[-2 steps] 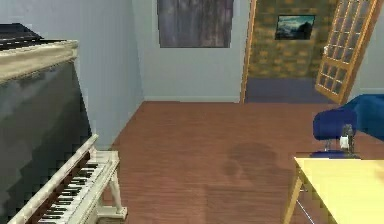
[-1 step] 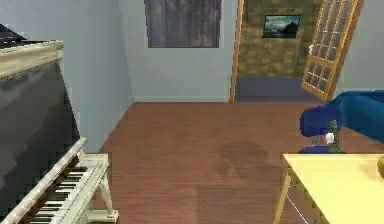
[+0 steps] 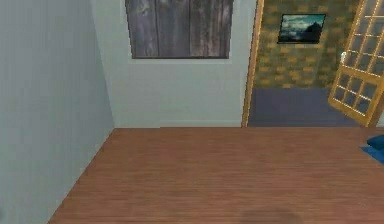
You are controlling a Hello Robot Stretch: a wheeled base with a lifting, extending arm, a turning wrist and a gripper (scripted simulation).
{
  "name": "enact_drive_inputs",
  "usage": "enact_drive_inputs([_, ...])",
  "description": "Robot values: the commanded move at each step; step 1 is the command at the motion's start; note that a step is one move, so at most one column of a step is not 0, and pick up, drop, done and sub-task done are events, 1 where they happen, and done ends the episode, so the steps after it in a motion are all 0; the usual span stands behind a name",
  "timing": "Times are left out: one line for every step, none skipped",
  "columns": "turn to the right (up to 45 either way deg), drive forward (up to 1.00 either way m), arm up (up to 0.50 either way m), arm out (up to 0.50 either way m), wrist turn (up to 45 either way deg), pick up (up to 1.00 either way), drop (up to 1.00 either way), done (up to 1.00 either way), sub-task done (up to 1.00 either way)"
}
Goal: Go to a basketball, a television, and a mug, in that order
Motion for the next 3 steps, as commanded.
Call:
enact_drive_inputs([6.0, 0.0, 0.0, 0.0, 0.0, 0.0, 0.0, 0.0, 0.0])
enact_drive_inputs([0.0, 0.15, 0.0, 0.0, 0.0, 0.0, 0.0, 0.0, 0.0])
enact_drive_inputs([24.0, 0.0, 0.0, 0.0, 0.0, 0.0, 0.0, 0.0, 0.0])
